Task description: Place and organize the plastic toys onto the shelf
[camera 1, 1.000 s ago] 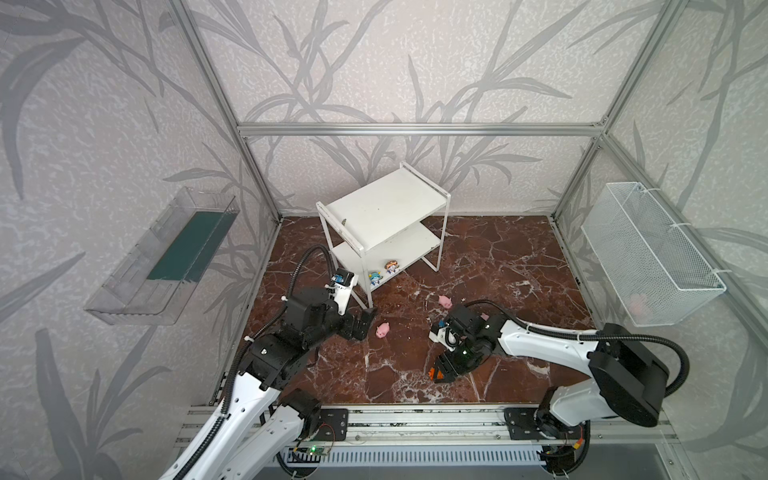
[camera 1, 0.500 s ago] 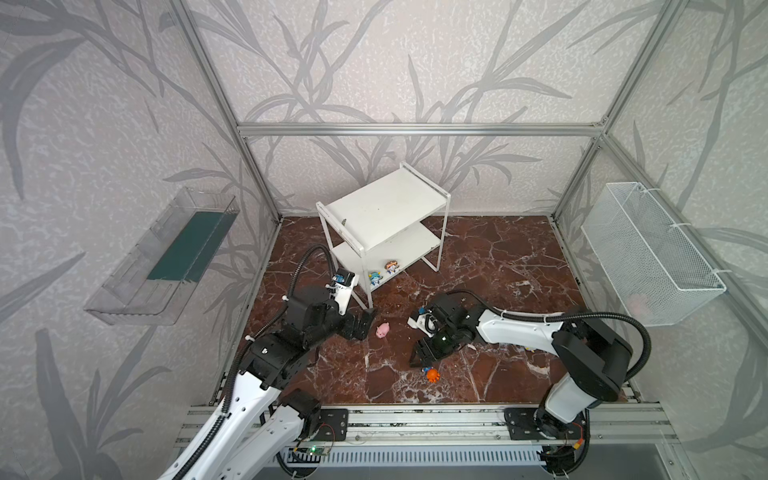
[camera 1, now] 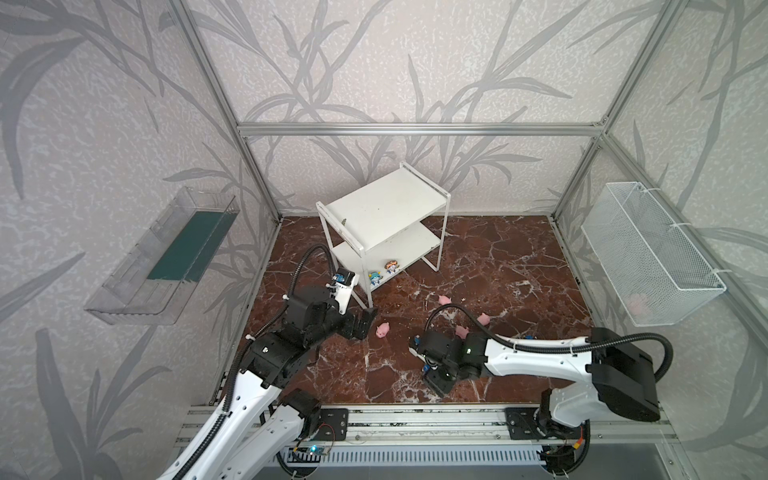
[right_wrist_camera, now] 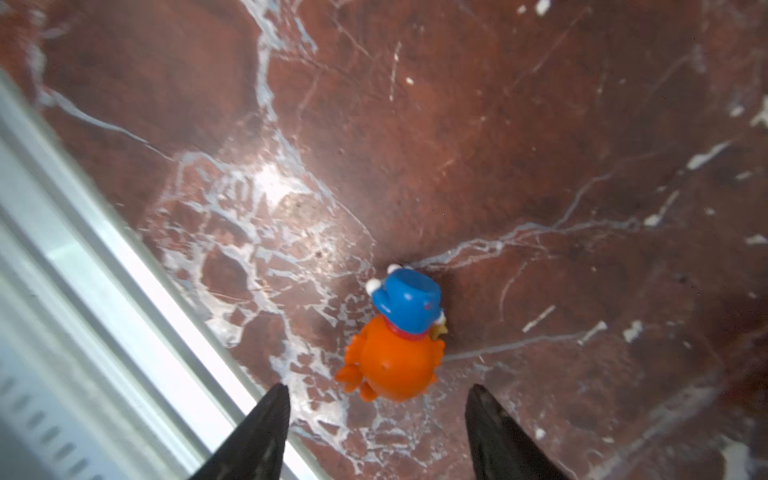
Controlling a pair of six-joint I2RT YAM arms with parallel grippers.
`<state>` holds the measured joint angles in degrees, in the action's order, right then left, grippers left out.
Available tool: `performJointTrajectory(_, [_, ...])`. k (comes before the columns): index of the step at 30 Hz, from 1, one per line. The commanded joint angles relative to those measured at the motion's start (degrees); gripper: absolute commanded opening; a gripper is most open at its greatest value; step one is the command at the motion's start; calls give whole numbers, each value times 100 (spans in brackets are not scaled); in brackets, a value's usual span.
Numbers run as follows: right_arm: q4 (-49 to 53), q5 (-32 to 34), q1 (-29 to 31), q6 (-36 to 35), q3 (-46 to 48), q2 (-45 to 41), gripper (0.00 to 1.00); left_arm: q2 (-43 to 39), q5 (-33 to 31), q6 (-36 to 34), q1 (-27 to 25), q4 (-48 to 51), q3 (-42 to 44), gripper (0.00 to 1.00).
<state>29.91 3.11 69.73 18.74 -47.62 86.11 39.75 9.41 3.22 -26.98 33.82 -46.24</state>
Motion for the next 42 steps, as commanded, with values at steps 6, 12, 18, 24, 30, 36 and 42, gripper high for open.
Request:
performJointTrajectory(6, [651, 2200, 795, 415, -250, 459, 56, -37, 114, 3, 29, -45, 3, 99])
performJointTrajectory(12, [538, 2388, 1102, 454, -376, 674, 60, -55, 123, 11, 27, -48, 9, 99])
performJointTrajectory(18, [221, 2509, 1169, 342, -385, 818, 61, -80, 130, 17, 27, -43, 12, 99])
performJointTrajectory(24, [-77, 2674, 1193, 210, -415, 975, 61, -107, 127, 16, 27, -43, 21, 99])
performJointTrajectory(30, [-266, 2712, 1197, 143, -380, 1074, 57, -112, 126, 20, 27, -43, 18, 99])
performJointTrajectory(36, [-430, 2650, 1188, 64, -319, 1086, 39, -108, 120, 20, 32, -43, 18, 99])
performJointTrajectory(42, [-553, 2438, 1037, -31, -250, 970, 30, -110, 110, 18, 32, -43, 18, 99])
